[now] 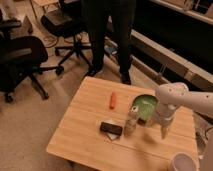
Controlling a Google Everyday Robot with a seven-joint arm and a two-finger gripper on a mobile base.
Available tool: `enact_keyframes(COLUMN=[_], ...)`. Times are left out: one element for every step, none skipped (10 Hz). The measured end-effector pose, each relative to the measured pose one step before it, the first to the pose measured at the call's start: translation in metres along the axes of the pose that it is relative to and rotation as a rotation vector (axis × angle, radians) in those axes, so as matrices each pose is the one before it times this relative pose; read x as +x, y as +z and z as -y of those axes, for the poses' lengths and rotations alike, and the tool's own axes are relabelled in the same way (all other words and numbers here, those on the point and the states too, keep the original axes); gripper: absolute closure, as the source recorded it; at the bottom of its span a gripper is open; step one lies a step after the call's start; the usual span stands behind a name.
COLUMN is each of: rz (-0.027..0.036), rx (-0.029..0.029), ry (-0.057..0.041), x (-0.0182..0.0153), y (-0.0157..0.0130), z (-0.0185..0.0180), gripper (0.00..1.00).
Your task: Push the ceramic bowl across the table
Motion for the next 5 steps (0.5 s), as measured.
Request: enact_keyframes(rz=[0.00391,-0.00052,-0.00651,-0.00734,-0.00777], rx=[0.00016,0.00147,0.00481,0.00232,0.00062], ry=[0.00185,0.00359,0.00528,0.00350,0.00326], x=[-0.00879,-0.00493,-0.00412,-0.00039,0.00100], y=[0.00045,0.00125,0.00410,0.00291,0.00248], z=[-0.00207,-0.00071,-0.00015,0.00029,0.00052], gripper=[0.35,0.35,0.35,0.35,0.35])
